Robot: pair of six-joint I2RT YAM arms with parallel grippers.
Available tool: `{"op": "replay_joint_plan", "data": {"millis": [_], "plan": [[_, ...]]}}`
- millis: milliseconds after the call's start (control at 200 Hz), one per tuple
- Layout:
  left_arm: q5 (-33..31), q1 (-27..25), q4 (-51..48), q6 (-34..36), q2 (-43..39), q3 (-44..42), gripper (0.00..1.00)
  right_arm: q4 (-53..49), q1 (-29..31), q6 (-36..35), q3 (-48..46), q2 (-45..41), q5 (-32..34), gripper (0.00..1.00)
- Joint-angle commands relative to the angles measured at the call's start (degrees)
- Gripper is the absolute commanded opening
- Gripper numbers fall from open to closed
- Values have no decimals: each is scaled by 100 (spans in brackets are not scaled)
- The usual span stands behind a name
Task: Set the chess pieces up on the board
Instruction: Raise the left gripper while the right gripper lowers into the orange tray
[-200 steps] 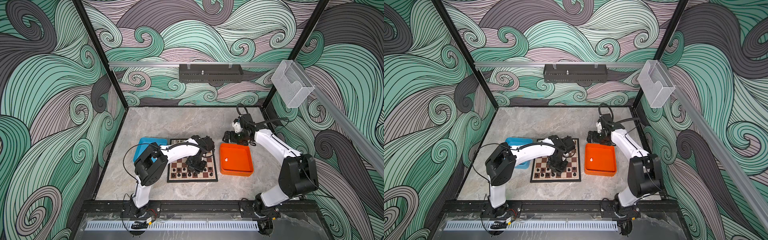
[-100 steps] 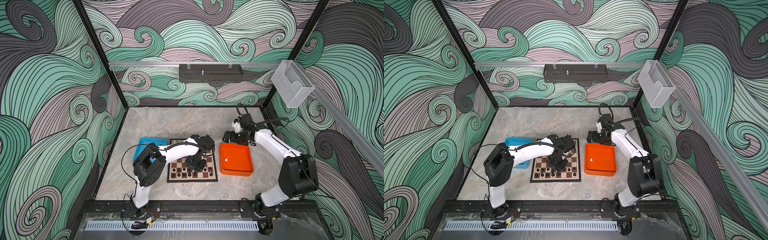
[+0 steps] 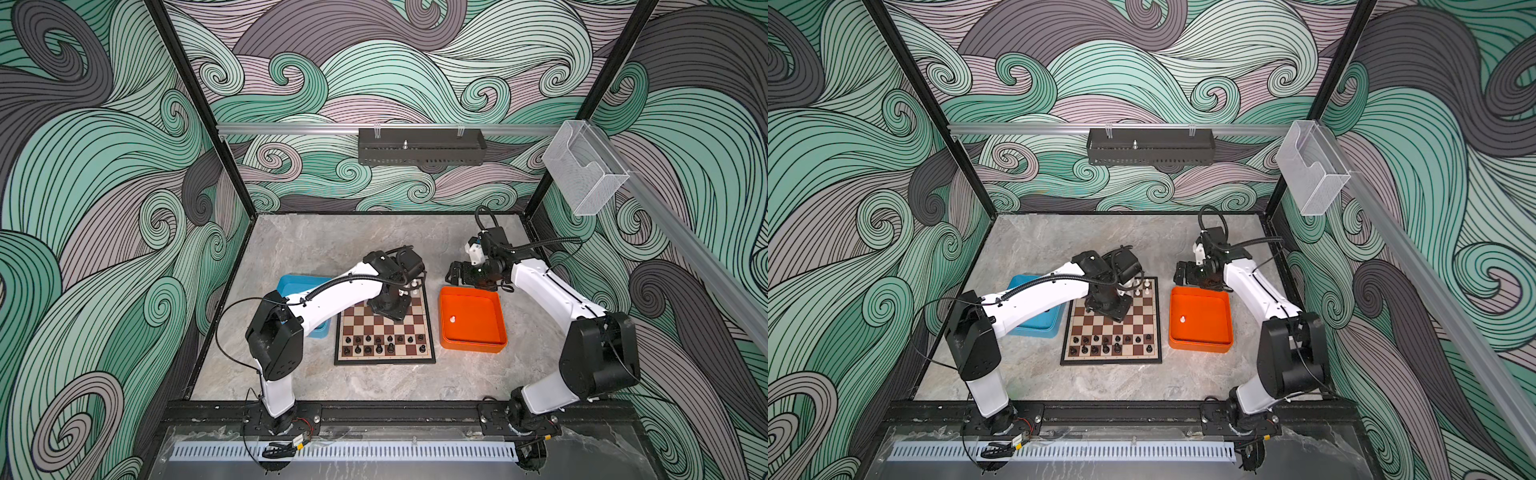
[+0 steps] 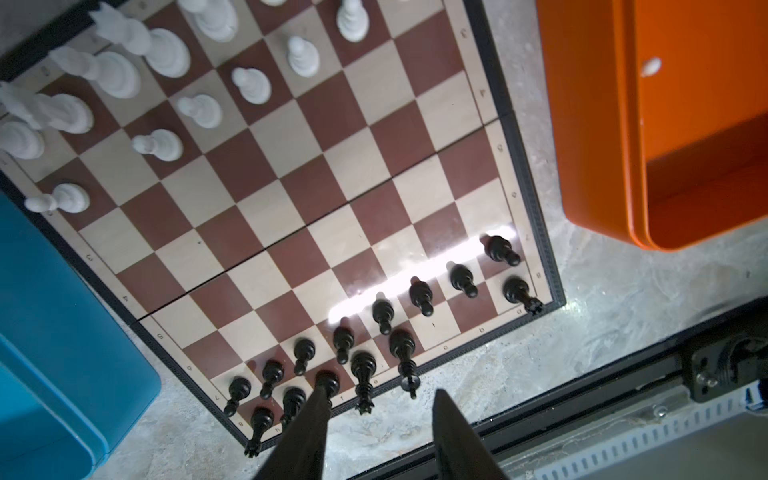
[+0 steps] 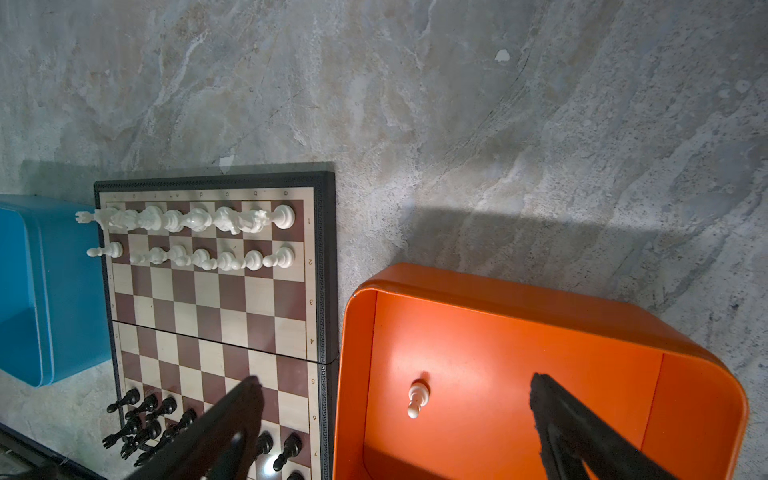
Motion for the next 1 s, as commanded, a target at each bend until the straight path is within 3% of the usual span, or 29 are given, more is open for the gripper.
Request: {"op": "replay_joint_plan", "data": {"millis": [0,425,630,781,996], "plan": [[2,516,-163,59,-305,25,50,-152,-82,136,25,-183,63,100],[-21,2928,263,350,-602,233,81,-703,-125,88,-209,-369,74,100],[246,3888,682,378,-414,349,82,-576,-98,176,-686,-629,-118,100],[216,4221,689,476,-175,460,82,-512,-52,258,-937,-656,-137,98],[-50,4497,1045,548,-99,107,82,-460,131,334,-1083,-575,-18,85]]}}
